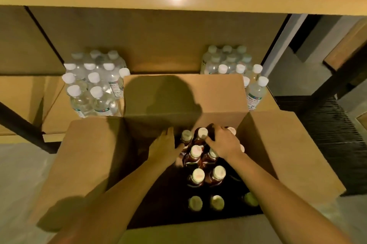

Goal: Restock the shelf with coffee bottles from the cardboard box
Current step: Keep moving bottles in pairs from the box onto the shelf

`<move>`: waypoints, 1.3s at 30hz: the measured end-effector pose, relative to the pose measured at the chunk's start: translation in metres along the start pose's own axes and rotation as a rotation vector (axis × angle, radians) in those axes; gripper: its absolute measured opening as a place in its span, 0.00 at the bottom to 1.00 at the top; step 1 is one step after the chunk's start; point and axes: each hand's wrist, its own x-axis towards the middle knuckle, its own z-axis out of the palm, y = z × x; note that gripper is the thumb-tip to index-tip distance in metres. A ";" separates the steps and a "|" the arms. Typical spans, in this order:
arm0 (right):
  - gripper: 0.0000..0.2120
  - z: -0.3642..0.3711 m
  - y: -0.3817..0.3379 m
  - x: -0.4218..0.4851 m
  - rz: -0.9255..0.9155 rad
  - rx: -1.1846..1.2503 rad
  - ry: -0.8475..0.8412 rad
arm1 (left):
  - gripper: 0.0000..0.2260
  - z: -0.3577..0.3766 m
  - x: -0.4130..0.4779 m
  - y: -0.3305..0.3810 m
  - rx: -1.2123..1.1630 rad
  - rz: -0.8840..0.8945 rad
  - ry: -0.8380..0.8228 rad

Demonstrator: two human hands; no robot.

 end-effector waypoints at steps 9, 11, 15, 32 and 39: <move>0.18 0.033 -0.001 0.034 0.130 0.056 -0.139 | 0.28 0.046 0.032 -0.008 -0.155 -0.115 -0.058; 0.19 0.033 0.000 0.042 0.186 0.145 -0.194 | 0.28 0.053 0.037 -0.005 -0.204 -0.138 -0.064; 0.24 0.032 0.008 0.058 0.224 0.250 -0.332 | 0.27 0.065 0.043 -0.002 -0.282 -0.164 -0.030; 0.24 0.034 0.020 0.077 -0.015 -0.035 -0.342 | 0.20 0.084 0.049 -0.001 -0.450 -0.156 0.144; 0.19 0.048 0.028 0.071 -0.168 -0.042 -0.262 | 0.16 0.085 0.045 0.002 -0.464 -0.179 0.208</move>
